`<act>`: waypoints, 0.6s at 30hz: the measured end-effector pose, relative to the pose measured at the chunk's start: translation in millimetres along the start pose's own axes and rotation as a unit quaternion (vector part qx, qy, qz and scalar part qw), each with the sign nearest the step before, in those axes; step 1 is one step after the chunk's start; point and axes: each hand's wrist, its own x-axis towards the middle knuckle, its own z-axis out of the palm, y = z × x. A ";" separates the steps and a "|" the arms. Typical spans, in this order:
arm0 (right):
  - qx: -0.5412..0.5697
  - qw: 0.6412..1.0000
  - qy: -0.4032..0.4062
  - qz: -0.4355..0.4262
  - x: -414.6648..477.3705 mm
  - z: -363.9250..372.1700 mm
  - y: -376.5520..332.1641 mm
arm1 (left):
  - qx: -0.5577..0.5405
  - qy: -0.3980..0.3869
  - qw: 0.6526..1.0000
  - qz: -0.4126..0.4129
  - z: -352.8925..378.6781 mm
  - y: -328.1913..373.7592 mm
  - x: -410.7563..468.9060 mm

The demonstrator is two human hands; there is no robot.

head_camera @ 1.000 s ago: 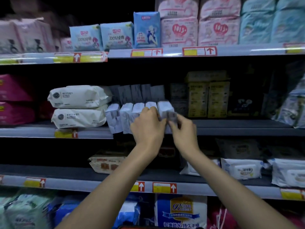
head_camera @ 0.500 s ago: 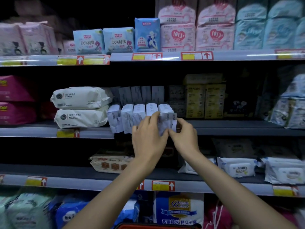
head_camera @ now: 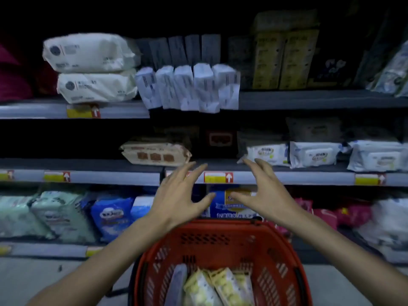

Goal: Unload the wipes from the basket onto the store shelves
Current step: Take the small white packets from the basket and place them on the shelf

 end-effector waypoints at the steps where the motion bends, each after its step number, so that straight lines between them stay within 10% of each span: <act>1: -0.007 0.999 -0.033 0.009 -8.1 11.2 8.8 | 0.005 -0.022 1.000 -0.010 10.5 -5.7 -10.2; 18: -0.215 0.868 -0.447 -0.012 -86.0 193.4 124.7 | 0.092 -0.446 0.886 -0.091 222.0 -86.4 -120.4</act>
